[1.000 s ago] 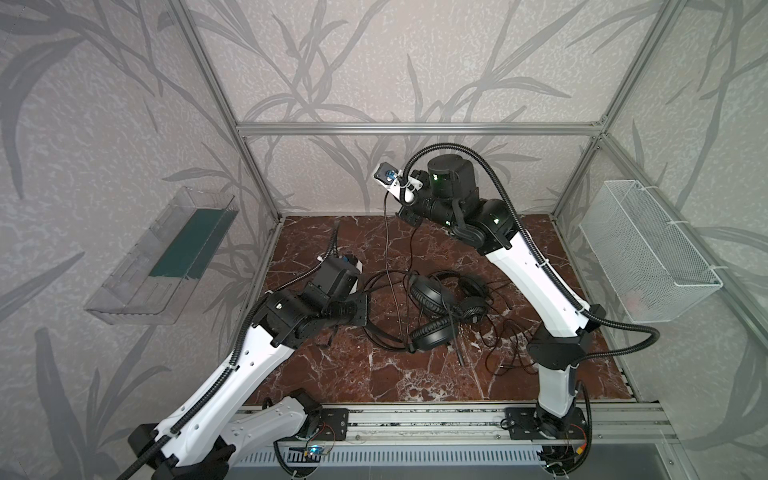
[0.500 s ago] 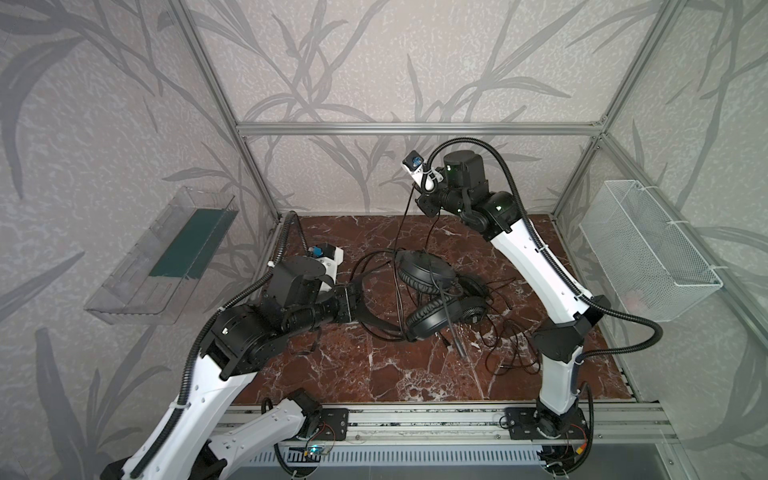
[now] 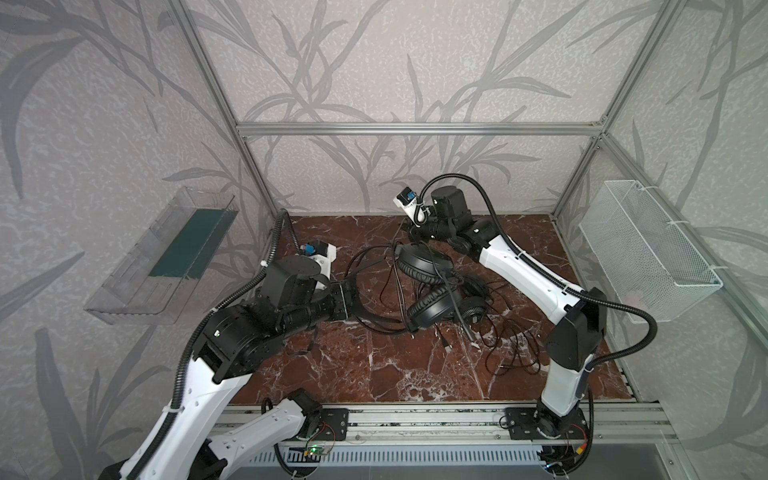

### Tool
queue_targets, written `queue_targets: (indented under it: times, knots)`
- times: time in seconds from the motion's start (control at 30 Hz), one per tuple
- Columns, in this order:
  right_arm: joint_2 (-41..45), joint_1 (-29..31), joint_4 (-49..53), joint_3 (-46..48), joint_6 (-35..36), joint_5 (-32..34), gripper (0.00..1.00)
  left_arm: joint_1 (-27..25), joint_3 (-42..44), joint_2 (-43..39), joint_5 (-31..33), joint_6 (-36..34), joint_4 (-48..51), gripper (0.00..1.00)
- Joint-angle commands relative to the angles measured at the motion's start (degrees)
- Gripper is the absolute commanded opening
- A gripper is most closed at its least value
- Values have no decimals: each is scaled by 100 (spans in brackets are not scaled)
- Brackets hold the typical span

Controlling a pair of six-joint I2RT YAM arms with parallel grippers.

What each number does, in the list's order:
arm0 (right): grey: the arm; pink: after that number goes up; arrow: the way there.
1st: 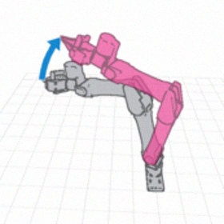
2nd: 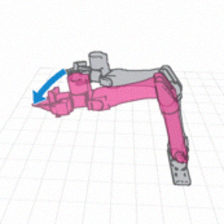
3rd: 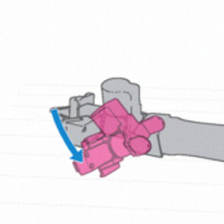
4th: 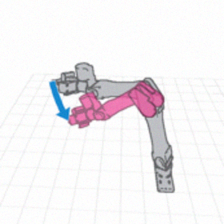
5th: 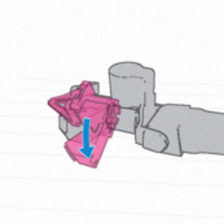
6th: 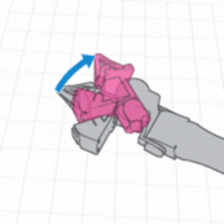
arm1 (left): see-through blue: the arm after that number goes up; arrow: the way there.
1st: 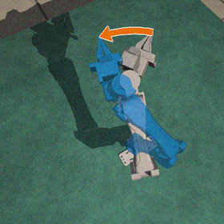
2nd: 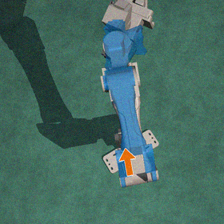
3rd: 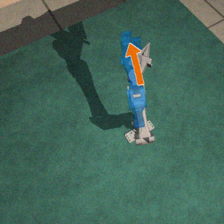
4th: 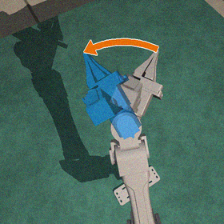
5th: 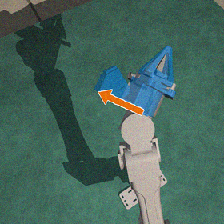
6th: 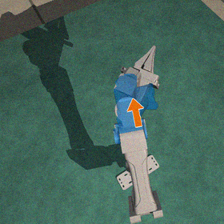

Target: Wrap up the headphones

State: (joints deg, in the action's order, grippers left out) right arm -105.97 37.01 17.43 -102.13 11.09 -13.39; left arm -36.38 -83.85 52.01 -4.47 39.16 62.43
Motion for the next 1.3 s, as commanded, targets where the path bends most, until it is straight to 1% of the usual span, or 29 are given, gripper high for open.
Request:
queue_targets:
  times: [0.0, 0.1, 0.23, 0.37, 0.5, 0.6, 0.7, 0.9, 1.0, 1.13, 1.27]
  knots:
    - [275, -238, -1316, 814, -644, -310, 12, -30, -618, -109, -229, 41, -805, 0]
    - [330, -247, -2134, 1515, -932, -484, 21, -33, -964, 129, -261, 17, -699, 0]
    - [284, -246, -3020, 2146, -1192, -720, 38, -30, -1426, 394, -131, -13, -470, 0]
    - [252, -247, -3870, 2648, -1421, -1087, 45, -30, -1755, 618, -18, -22, -290, 0]
    - [478, -247, -4922, 3450, -1764, -1055, 52, -35, -1980, 807, 163, -88, -104, 0]
    - [723, -234, -5929, 4311, -1978, -1060, 60, -27, -2154, 920, 249, -149, 2, 0]
    - [638, -159, -6867, 4842, -2210, -1120, 64, -27, -2340, 1033, 254, -200, 75, 0]
    - [365, 220, -8324, 5386, -2523, -956, 71, -28, -2655, 1266, 295, -272, 255, 0]
    - [458, 588, -8460, 5609, -2253, -798, 72, -35, -2730, 1303, 350, -294, 315, 0]
    - [382, 1133, -8388, 5590, -1800, -570, 73, -21, -2833, 1375, 377, -325, 361, 0]
    - [-7, 1334, -8530, 5409, -1746, -317, 75, -26, -2950, 1468, 370, -328, 443, 0]
